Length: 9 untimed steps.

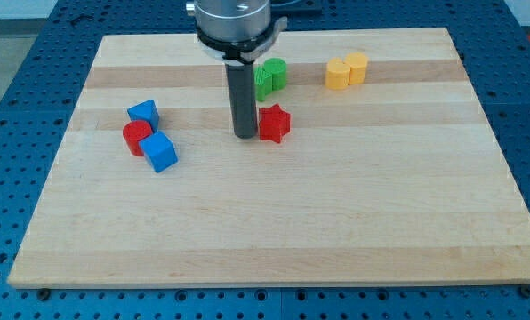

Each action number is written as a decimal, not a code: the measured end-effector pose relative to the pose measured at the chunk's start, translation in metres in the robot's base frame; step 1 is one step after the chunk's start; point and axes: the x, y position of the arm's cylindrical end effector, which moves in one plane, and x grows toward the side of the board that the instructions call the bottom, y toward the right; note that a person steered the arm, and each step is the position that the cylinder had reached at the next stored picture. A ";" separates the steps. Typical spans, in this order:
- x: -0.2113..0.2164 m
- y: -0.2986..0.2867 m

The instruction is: Push the green star slightly right

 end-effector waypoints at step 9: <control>-0.066 0.046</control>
